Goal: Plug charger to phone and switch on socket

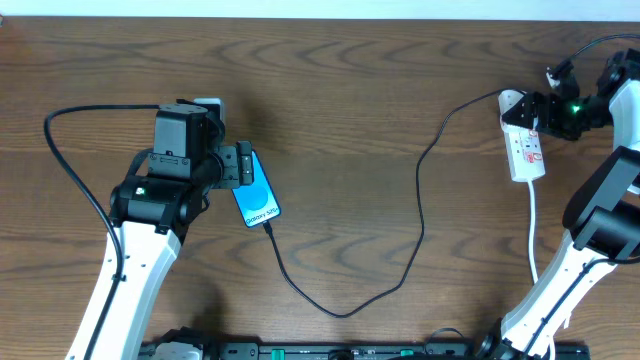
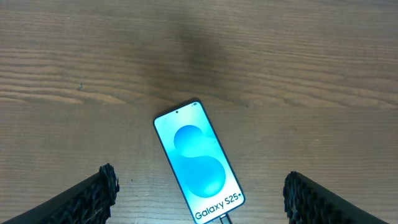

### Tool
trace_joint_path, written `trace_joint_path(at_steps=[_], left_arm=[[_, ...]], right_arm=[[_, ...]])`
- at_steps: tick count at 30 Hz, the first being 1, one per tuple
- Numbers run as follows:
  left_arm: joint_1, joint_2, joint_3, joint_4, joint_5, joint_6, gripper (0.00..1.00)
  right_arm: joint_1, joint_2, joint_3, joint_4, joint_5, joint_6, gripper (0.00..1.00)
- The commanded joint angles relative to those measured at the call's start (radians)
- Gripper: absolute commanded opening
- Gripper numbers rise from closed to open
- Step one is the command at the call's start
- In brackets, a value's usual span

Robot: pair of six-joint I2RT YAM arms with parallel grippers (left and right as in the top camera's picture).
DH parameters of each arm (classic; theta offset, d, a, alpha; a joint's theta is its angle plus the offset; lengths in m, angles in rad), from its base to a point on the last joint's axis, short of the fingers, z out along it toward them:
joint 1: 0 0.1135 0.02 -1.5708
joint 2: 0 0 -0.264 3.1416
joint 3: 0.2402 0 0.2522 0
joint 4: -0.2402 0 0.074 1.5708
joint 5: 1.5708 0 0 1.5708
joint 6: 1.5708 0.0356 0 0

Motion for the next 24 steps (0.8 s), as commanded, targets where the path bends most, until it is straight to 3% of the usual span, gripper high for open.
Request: trace_joint_path(at_steps=[1,15,24], left_arm=[[-0.001,0.003,0.0,-0.003,-0.016,0.01,0.87],[-0.001,0.003,0.0,-0.003,-0.016,0.01,0.87],[-0.001,0.003,0.0,-0.003,-0.016,0.01,0.87]], right_arm=[[0.021,0.019,-0.035,0.013,-0.039,-0.019,0.99],[0.021,0.019,-0.121,0.03,-0.04,-0.019,0.99],[0.021,0.019,-0.124,0.026,-0.141,-0.019,0.99]])
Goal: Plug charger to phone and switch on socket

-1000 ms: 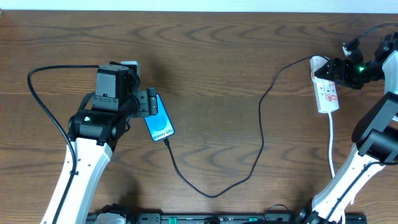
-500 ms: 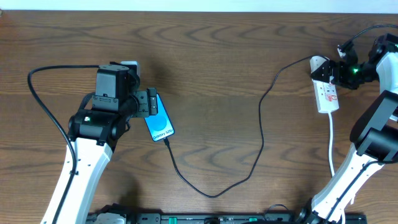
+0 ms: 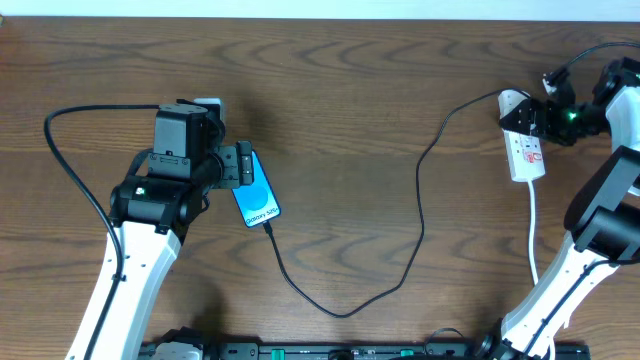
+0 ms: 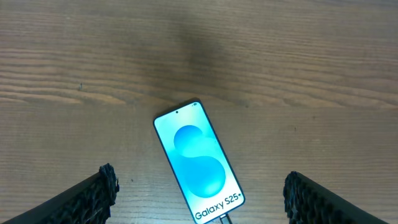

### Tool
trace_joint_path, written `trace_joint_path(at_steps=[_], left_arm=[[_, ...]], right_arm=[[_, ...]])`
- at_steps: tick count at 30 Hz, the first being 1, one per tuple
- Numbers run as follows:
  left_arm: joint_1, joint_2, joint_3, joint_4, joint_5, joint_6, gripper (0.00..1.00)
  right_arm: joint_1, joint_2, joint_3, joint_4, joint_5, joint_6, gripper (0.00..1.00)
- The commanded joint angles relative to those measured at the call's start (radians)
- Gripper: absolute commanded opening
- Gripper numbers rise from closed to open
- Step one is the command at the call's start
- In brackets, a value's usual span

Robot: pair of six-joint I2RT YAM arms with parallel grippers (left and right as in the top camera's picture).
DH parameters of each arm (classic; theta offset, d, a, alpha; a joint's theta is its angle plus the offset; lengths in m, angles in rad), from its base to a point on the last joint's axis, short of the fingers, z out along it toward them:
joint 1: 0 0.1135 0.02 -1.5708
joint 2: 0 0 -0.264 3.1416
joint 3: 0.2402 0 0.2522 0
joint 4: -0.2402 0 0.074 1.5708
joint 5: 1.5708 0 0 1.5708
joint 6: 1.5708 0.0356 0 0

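Note:
The phone [image 4: 199, 162] lies face up on the wooden table, its blue screen lit and a black plug in its bottom end. My left gripper [image 4: 199, 190] hovers above it, open, with the fingers [image 4: 93, 193] wide apart on either side. In the overhead view the phone [image 3: 257, 197] lies just right of the left gripper [image 3: 243, 167]. The black charger cable [image 3: 345, 313] loops from the phone to the top of the white power strip [image 3: 527, 155]. My right gripper [image 3: 542, 113] is at the strip's top end; how its jaws stand is hidden.
The strip's white cord [image 3: 533, 235] runs down toward the table's front beside the right arm [image 3: 600, 215]. A black lead [image 3: 60, 150] arcs left of the left arm. The charger cable's loop lies across the middle of the table.
My right gripper has shifted slightly to the right at the strip's top end, so more of the strip shows. The left gripper, phone and cable are unchanged.

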Motion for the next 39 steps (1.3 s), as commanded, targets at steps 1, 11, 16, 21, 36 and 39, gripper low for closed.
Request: trace_joint_path(at_steps=[1,11,16,21,36,39], left_arm=[[-0.001,0.003,0.0,-0.003,-0.016,0.01,0.87],[-0.001,0.003,0.0,-0.003,-0.016,0.01,0.87],[-0.001,0.003,0.0,-0.003,-0.016,0.01,0.87],[-0.001,0.003,0.0,-0.003,-0.016,0.01,0.87],[-0.001,0.003,0.0,-0.003,-0.016,0.01,0.87],[-0.001,0.003,0.0,-0.003,-0.016,0.01,0.87]], right_arm=[[0.028,0.031,-0.043,-0.015,-0.107,-0.002,0.99],[0.003,0.018,-0.018,-0.026,0.167,0.147,0.99],[-0.043,-0.007,0.085,-0.109,0.285,0.275,0.99],[-0.06,-0.054,0.189,-0.187,0.296,0.328,0.99],[-0.056,-0.462,0.207,-0.267,0.291,0.335,0.99],[-0.056,-0.502,0.207,-0.267,0.291,0.335,0.99]])
